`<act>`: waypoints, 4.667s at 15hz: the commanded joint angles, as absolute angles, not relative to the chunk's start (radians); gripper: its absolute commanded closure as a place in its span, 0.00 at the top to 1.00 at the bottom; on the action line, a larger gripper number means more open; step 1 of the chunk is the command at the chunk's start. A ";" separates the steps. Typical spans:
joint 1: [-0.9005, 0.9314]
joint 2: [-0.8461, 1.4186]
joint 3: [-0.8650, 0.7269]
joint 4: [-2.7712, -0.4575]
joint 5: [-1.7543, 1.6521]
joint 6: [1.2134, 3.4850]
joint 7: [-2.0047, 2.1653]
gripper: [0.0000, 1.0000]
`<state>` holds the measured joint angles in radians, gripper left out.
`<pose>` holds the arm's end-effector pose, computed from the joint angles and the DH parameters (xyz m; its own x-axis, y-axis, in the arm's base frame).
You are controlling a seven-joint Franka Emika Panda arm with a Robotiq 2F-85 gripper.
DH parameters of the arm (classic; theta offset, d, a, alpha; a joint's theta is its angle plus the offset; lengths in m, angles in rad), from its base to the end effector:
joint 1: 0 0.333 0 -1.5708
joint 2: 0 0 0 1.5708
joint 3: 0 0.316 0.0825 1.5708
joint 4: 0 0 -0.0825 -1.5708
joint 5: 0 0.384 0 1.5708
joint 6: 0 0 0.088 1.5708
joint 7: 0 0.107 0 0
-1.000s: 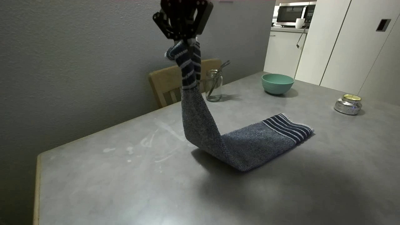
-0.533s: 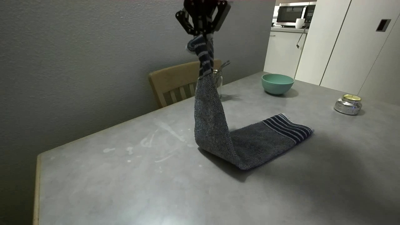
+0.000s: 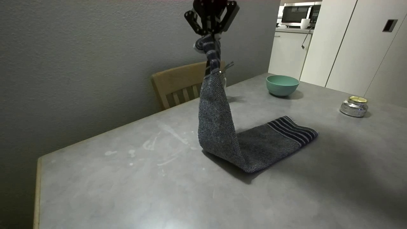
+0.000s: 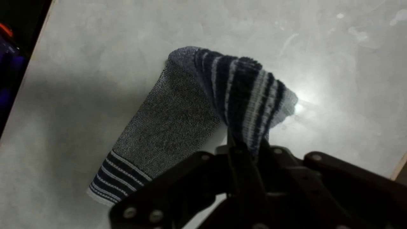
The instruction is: Fold the grey towel in half
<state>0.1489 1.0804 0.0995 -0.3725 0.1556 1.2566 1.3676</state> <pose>0.7375 0.1591 0.4186 0.3944 -0.8777 -0.2721 -0.8882 -0.4401 0.1322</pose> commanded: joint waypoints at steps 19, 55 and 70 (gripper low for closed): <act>0.044 1.121 0.083 -0.358 0.184 1.094 1.428 0.02; -0.025 1.298 0.053 -0.370 0.181 0.555 1.362 0.02; -0.006 1.298 0.029 -0.367 -0.463 0.536 0.608 0.02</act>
<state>0.0379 1.2877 0.0280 -0.3674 -0.4363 0.5149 0.7134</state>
